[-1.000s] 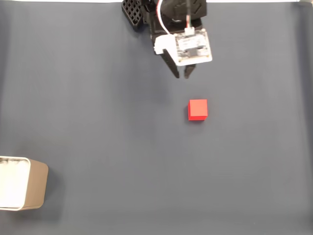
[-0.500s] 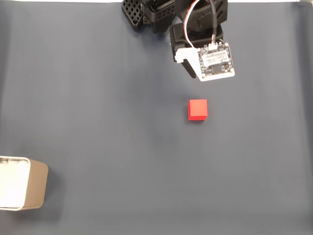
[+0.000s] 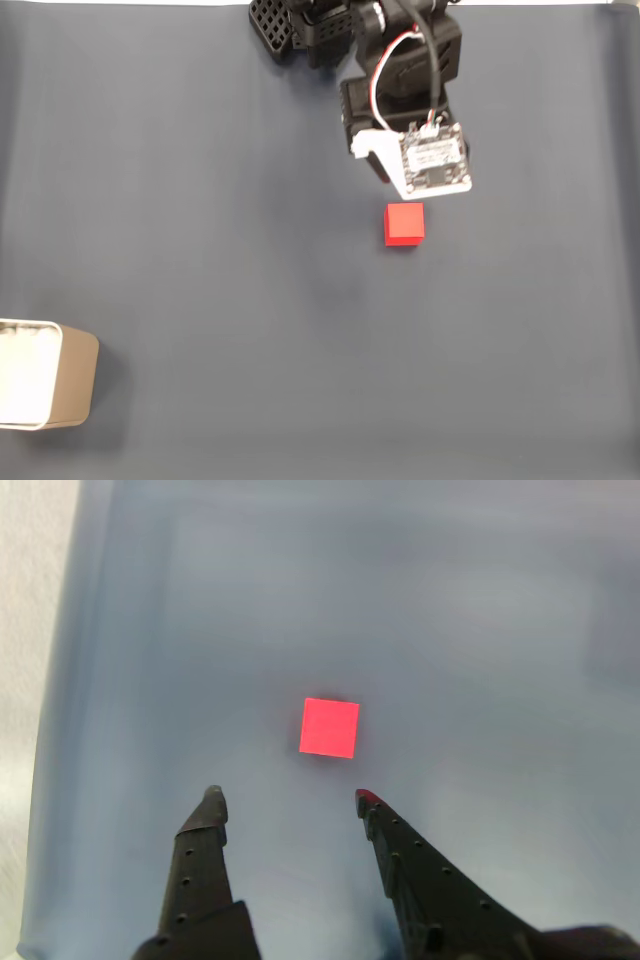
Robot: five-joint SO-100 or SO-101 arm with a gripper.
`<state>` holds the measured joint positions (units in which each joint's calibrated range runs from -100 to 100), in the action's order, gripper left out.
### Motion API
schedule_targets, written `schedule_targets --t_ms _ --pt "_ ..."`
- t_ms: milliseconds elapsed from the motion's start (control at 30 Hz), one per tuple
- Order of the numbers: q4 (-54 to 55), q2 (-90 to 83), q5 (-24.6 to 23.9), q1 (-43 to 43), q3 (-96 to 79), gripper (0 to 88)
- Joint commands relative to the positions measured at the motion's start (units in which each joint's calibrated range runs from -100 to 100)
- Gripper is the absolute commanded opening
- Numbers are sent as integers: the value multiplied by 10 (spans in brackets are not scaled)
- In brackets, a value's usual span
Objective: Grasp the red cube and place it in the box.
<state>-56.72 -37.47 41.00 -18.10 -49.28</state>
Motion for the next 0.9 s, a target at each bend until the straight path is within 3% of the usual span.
schedule_targets --t_ms 0,867 --pt "28 13 11 10 30 326" --pt "150 106 36 35 -25 365"
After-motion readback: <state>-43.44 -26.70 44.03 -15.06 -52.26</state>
